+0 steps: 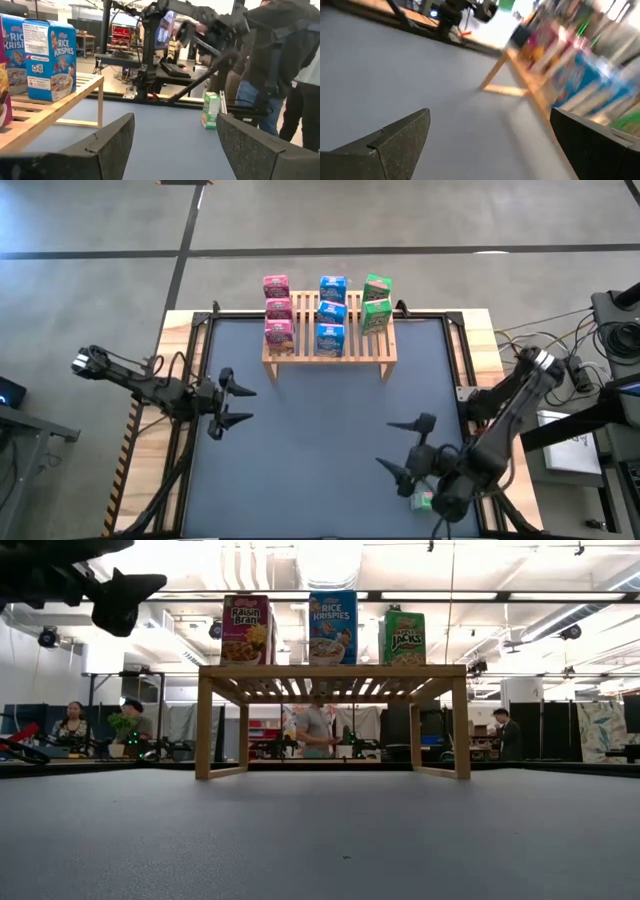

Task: Stack cereal on shelf
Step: Put the green cereal box on the shelf aligned with the other green cereal boxes

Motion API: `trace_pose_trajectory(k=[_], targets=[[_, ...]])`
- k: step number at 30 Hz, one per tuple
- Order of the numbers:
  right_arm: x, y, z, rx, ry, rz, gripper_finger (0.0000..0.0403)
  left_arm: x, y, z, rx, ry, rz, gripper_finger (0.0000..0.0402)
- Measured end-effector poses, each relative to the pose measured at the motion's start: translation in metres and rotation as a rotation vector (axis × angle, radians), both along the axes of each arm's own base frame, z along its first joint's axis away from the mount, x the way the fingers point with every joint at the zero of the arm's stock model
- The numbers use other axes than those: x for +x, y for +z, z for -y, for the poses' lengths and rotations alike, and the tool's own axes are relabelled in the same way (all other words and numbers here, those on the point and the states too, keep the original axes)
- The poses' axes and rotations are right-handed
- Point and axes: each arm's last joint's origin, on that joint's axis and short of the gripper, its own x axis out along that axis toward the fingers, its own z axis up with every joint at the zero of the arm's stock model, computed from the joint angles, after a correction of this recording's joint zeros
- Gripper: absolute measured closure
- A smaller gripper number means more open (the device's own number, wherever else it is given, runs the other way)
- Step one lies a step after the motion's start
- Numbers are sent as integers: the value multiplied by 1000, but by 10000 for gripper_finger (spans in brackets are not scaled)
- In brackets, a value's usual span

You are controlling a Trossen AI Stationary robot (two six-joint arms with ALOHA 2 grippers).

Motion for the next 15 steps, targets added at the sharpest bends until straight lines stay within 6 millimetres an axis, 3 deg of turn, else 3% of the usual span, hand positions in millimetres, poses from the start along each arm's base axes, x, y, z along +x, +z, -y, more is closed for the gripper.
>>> trace_pose_trajectory(k=[3,7,11,15], targets=[[-8,12,8,157,9,3,3,1,0,0,14,1,-2,136],[-11,17,3,127,145,-65,3,1,1,0,15,1,-3,136],[-9,13,-6,155,271,-146,3,1,-1,0,21,1,-18,136],[-7,2,-14,302,349,-277,3,1,-1,0,23,1,-20,136]])
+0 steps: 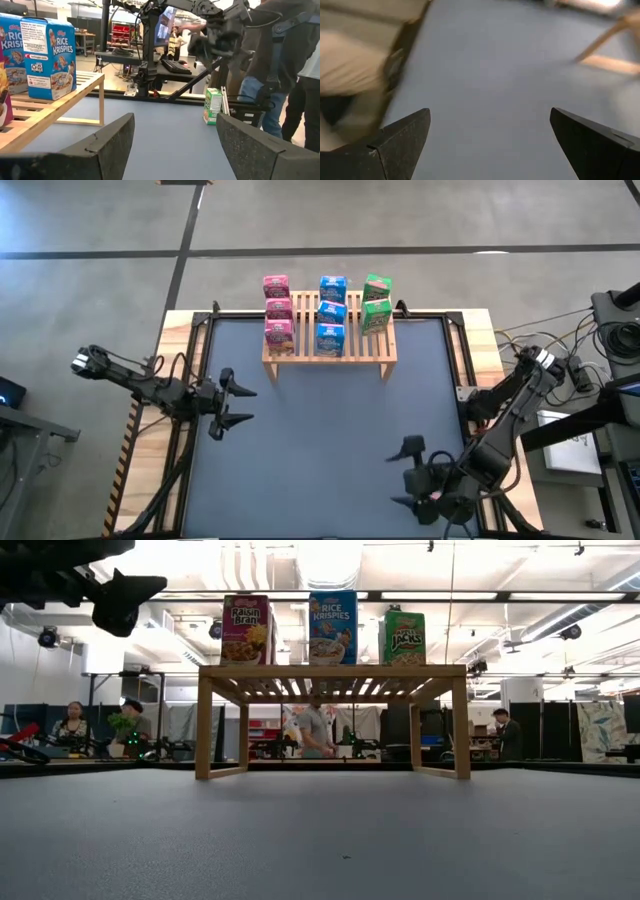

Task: Stack cereal on shelf
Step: Put the green cereal box on the shelf aligned with the other green cereal boxes

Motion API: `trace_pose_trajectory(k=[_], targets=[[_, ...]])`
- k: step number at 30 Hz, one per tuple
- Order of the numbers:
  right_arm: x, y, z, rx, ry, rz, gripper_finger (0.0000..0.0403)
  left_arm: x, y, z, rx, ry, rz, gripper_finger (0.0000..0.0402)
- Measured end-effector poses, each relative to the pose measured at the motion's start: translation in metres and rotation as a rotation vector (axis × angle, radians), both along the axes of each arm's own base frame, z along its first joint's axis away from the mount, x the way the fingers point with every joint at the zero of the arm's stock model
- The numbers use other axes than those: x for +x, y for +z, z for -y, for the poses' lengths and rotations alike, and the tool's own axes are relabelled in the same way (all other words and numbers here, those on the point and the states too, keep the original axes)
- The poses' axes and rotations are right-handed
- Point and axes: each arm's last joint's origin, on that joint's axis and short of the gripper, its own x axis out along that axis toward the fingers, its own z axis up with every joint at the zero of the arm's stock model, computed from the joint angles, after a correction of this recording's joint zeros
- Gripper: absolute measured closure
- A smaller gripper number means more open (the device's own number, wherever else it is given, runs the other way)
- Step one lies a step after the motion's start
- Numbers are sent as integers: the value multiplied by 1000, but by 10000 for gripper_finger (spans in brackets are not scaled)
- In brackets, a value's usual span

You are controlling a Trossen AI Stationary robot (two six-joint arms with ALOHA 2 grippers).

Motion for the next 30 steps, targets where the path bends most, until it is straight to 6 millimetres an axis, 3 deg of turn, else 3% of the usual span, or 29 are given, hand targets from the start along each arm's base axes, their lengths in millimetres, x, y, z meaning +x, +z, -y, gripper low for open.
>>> trace_pose_trajectory(k=[6,15,25,30], targets=[[-3,-11,-16,218,196,-243,3,1,-1,0,-12,-3,-13,136],[8,0,-33,468,90,-85,3,8,-10,4,-36,-32,-87,136],[12,0,-34,456,47,-19,3,10,-8,5,-34,-42,-87,136],[7,-9,-26,408,-25,-122,3,10,-8,5,-33,-48,-87,136]])
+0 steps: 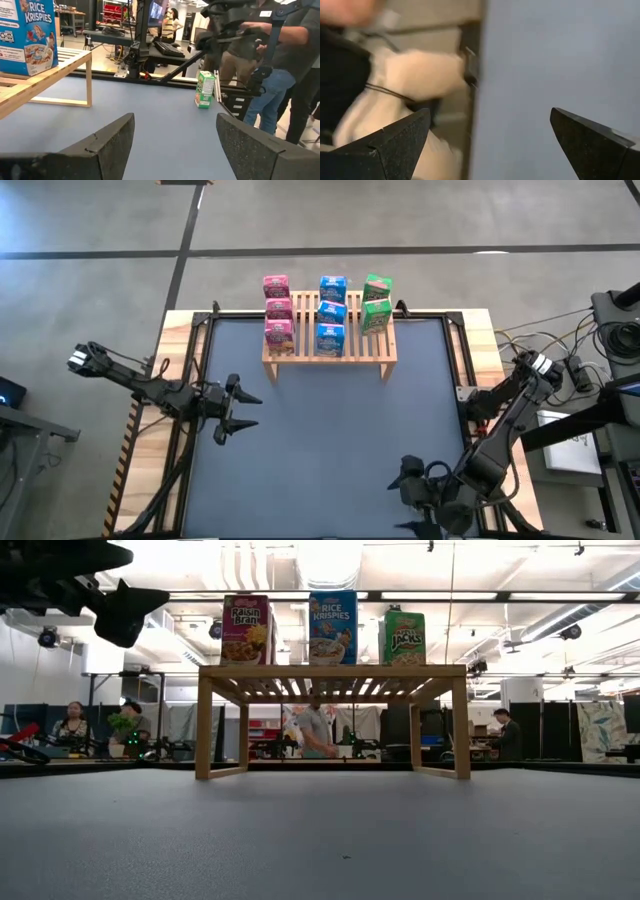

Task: Stack cereal on shelf
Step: Put the green cereal box on the shelf aligned with the other green cereal boxes

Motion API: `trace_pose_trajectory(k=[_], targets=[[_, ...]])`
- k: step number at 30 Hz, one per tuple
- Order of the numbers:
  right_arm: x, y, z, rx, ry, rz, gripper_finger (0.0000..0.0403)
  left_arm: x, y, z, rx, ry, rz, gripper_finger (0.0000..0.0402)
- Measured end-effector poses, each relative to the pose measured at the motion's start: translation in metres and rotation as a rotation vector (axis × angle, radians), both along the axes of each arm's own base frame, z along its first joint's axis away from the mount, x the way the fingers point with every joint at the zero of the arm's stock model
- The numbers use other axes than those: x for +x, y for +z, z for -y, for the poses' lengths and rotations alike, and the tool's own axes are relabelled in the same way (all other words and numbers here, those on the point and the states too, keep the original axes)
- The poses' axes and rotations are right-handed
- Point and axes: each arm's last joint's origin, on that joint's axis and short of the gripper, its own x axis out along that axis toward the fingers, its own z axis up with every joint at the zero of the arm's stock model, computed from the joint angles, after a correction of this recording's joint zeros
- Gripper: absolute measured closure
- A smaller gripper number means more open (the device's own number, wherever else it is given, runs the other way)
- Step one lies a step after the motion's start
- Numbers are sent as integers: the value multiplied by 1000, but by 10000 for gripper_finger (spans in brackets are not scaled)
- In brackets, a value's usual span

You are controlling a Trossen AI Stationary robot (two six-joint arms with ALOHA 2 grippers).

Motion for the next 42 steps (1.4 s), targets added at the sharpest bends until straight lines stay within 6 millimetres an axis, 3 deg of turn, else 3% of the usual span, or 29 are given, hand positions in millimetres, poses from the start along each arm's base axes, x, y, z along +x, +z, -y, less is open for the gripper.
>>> trace_pose_trajectory(k=[6,10,28,42], targets=[[-18,-13,15,-7,-109,-352,3,0,0,0,1,0,-4,136],[-26,-17,19,5,-144,-498,3,0,0,0,0,0,-4,136],[-34,-25,15,40,-206,-665,3,1,-1,1,-2,-14,-12,136],[-26,-56,1,-66,-193,-728,3,2,-2,1,-8,-26,-23,136]])
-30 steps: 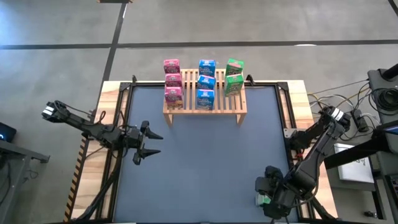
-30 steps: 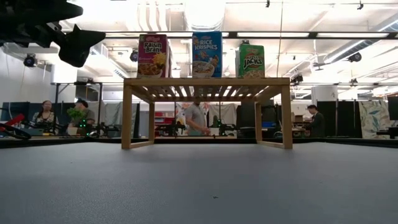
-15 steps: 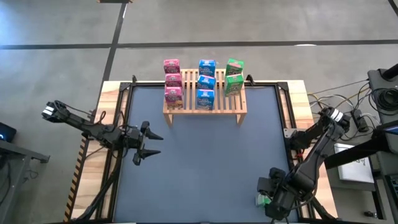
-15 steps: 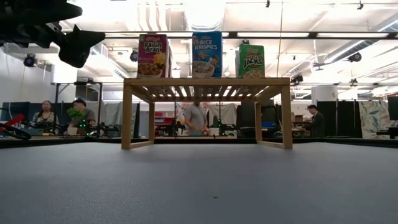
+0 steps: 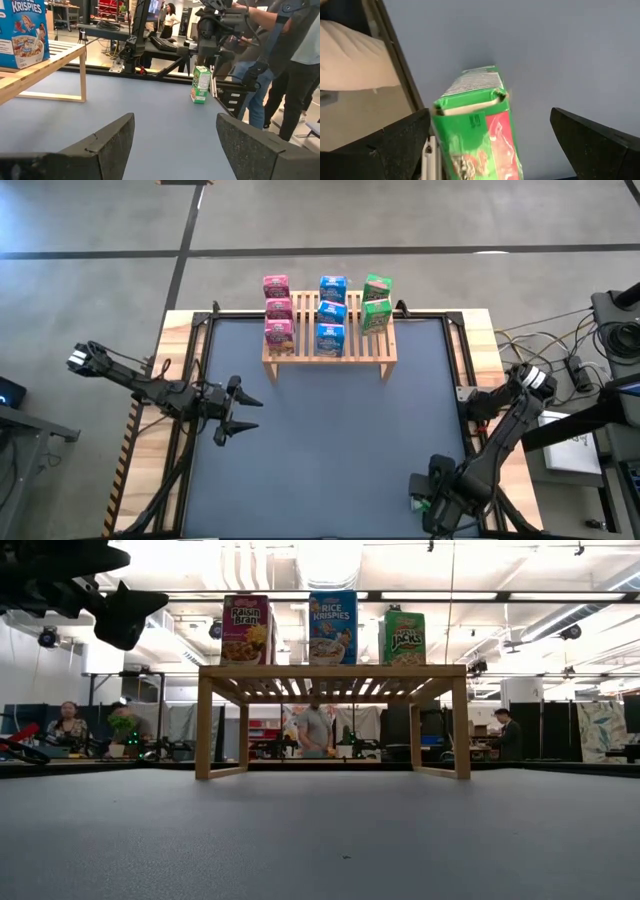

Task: Stack cereal on shelf
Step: Put the green cereal box on the shelf aligned with the other green cereal boxes

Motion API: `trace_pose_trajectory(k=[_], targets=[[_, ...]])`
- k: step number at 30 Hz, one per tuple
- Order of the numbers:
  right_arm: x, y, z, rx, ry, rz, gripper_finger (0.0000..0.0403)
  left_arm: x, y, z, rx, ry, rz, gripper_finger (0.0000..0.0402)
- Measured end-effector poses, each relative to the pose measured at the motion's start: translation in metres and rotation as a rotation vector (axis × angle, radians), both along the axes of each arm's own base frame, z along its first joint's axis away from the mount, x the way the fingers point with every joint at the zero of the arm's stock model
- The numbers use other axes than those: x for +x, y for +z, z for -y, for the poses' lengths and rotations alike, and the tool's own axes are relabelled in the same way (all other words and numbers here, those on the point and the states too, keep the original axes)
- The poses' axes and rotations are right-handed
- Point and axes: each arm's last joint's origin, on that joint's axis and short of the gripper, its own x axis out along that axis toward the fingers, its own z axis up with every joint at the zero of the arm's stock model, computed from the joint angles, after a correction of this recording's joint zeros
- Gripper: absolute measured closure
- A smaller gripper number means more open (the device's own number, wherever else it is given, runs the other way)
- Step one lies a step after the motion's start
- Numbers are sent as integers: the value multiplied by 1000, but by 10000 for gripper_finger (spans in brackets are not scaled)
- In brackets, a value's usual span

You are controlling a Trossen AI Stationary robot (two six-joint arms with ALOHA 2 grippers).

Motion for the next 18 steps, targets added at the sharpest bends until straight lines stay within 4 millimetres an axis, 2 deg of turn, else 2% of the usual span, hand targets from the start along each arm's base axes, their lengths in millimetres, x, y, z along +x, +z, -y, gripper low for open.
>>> trace_pose_trajectory(k=[4,13,18], targets=[[1,-10,-3,-15,17,-60,3,1,-1,0,-2,0,-6,136],[0,-13,-3,-26,28,-94,5,2,-2,1,-10,1,-21,136],[-1,-13,-2,-33,48,-97,38,3,-3,1,-20,2,-22,136]])
